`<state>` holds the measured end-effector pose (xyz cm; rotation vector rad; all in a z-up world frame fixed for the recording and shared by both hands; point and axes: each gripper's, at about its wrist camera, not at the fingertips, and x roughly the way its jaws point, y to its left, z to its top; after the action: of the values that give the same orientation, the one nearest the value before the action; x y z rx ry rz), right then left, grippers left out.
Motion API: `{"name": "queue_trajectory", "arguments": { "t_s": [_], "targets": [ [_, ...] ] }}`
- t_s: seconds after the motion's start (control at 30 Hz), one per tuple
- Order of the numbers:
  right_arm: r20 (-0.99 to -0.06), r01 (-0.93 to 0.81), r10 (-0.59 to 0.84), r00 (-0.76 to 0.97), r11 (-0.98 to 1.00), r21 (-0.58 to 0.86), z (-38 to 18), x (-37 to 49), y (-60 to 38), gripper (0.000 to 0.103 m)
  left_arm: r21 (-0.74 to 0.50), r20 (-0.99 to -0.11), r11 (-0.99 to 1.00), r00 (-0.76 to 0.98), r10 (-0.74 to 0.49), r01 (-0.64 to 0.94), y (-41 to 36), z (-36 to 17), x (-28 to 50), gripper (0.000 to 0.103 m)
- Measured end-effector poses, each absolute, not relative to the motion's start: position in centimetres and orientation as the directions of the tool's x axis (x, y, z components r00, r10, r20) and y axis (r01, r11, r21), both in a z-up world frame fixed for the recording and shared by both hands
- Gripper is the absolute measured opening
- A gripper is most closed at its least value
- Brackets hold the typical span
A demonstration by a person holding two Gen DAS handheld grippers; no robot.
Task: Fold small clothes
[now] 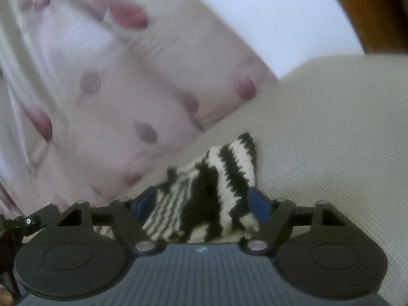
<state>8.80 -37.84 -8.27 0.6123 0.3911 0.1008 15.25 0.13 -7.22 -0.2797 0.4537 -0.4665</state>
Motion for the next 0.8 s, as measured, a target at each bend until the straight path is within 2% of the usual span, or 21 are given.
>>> {"name": "queue_trajectory", "arguments": {
  "t_s": [0.17,0.33,0.4,0.47,0.53,0.6,0.67,0.8],
  "targets": [
    [-0.378,-0.014,0.226,0.898,0.873,0.488,-7.3,11.4,-37.6,0.077,-0.378,-0.385,0.903,0.853,-0.353,0.203,6.1,-9.6,15.8,0.102],
    [-0.398,-0.062,0.205,0.894,0.937,0.343,-5.4,12.9,-36.2,0.077,-0.446,-0.35,0.882,0.876,-0.331,0.155,7.5,-10.4,15.7,0.102],
    [-0.454,-0.067,0.215,0.865,0.945,0.32,-5.8,14.7,-36.1,0.069,-0.438,-0.354,0.886,0.878,-0.323,0.15,7.3,-10.5,15.6,0.102],
    [-0.52,-0.065,0.234,0.821,0.945,0.321,-6.9,16.7,-36.1,0.034,-0.43,-0.351,0.89,0.88,-0.32,0.152,7.1,-10.5,15.6,0.102],
    [-0.565,-0.088,0.27,0.78,0.941,0.328,-8.0,18.0,-35.7,0.03,-0.436,-0.351,0.889,0.882,-0.314,0.143,7.2,-10.7,15.6,0.103],
    [-0.56,-0.101,0.264,0.785,0.947,0.305,-8.1,18.5,-34.9,0.017,-0.457,-0.349,0.881,0.887,-0.301,0.119,7.8,-11.0,15.3,0.103],
    [-0.5,-0.124,0.273,0.822,0.943,0.31,-6.8,18.1,-34.7,0.012,-0.482,-0.345,0.872,0.896,-0.28,0.087,8.4,-11.3,15.0,0.103],
    [-0.371,-0.114,0.215,0.903,0.955,0.273,-4.0,17.0,-34.8,0.012,-0.498,-0.354,0.864,0.891,-0.283,0.077,8.7,-11.5,15.5,0.103]
  ]
}}
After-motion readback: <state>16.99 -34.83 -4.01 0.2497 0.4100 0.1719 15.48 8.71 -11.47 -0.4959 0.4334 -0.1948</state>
